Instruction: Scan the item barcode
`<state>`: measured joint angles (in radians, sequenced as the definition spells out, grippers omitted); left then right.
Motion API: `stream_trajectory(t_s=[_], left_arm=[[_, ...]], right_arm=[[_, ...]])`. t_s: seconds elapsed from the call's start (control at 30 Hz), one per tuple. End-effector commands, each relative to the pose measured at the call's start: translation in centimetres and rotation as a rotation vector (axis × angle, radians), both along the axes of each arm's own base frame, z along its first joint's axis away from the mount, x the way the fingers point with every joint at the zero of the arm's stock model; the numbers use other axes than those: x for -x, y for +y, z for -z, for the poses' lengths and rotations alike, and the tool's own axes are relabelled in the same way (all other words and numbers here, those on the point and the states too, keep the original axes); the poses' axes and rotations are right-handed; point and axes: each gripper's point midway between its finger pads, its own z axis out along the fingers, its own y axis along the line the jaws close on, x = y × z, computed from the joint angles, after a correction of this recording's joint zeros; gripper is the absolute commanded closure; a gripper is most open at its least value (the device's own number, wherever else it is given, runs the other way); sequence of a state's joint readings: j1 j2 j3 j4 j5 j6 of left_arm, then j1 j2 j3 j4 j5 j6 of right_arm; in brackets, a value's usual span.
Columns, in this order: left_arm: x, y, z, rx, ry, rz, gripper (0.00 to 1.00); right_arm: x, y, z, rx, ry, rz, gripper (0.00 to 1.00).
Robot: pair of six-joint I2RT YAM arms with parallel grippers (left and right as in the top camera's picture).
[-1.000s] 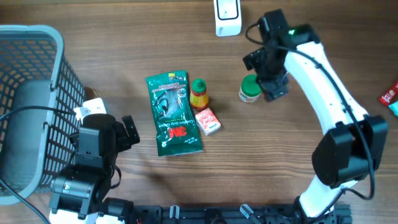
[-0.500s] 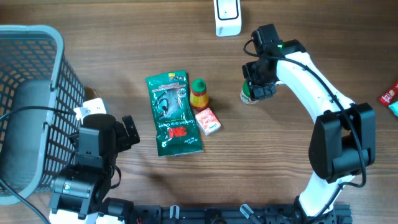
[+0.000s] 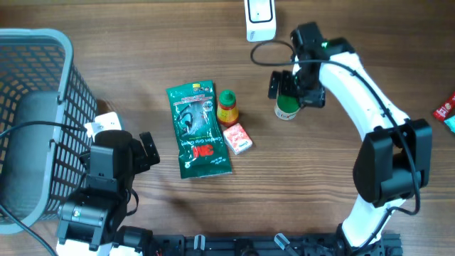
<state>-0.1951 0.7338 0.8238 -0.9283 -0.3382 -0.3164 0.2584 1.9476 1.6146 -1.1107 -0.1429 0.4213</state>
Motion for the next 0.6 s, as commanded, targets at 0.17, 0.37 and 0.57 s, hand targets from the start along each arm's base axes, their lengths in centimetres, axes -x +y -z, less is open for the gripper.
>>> stream_trajectory(t_s=[0.17,0.37,0.57], left_arm=[[0.0,0.0,-0.1,0.014,-0.008,-0.005,0.00],[0.0,0.0,-0.1,0.014,-0.008,-0.005,0.00],[0.0,0.0,-0.1,0.014,-0.008,-0.005,0.00]], right_arm=[[-1.8,-1.3,-3.2,-0.002,0.030,0.535,0.01],[-0.9,-1.6,1.8,0.072,0.151,0.538,0.01],[-0.2,-1.6,4.9,0.115,0.224,0.529,0.06]])
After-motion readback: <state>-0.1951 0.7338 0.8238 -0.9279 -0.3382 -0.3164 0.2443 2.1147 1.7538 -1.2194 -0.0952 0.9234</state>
